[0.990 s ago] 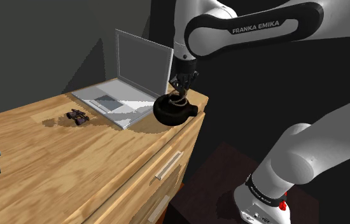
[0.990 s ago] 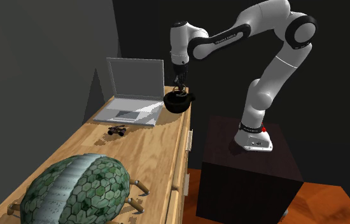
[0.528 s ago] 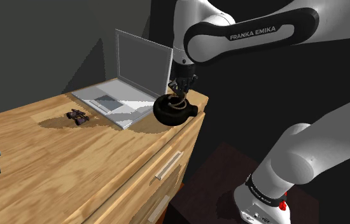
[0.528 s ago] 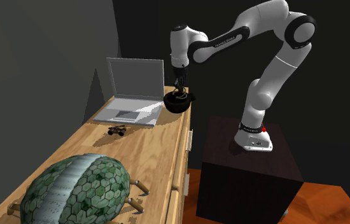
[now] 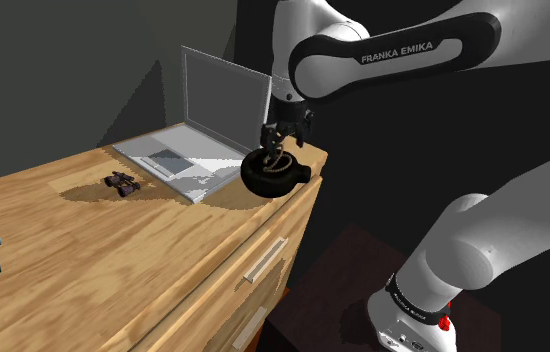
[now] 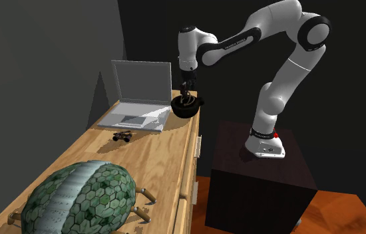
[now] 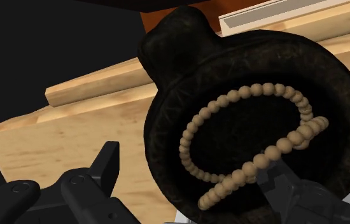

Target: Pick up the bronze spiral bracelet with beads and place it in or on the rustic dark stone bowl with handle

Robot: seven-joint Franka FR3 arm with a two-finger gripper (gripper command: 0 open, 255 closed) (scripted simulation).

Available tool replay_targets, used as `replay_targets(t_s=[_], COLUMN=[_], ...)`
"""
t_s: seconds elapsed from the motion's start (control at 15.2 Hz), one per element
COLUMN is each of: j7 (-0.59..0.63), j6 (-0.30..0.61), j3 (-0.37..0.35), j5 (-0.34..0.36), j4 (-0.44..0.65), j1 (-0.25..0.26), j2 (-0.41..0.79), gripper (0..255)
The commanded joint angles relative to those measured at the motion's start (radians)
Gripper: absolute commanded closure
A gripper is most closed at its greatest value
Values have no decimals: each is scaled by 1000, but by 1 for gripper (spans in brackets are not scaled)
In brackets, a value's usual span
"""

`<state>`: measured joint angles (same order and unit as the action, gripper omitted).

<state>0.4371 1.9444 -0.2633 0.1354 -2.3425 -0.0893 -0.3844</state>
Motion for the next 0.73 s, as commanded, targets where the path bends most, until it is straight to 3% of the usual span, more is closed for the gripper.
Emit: replay_targets(t_s=[0.0, 0.26, 0.66], j7=[0, -6, -6], j6=[0, -129, -129], j3=[0, -8, -8], j5=[0, -13, -13], j4=[0, 114, 114], j1=[0, 8, 8], j2=[0, -15, -15], gripper=[0, 0, 0])
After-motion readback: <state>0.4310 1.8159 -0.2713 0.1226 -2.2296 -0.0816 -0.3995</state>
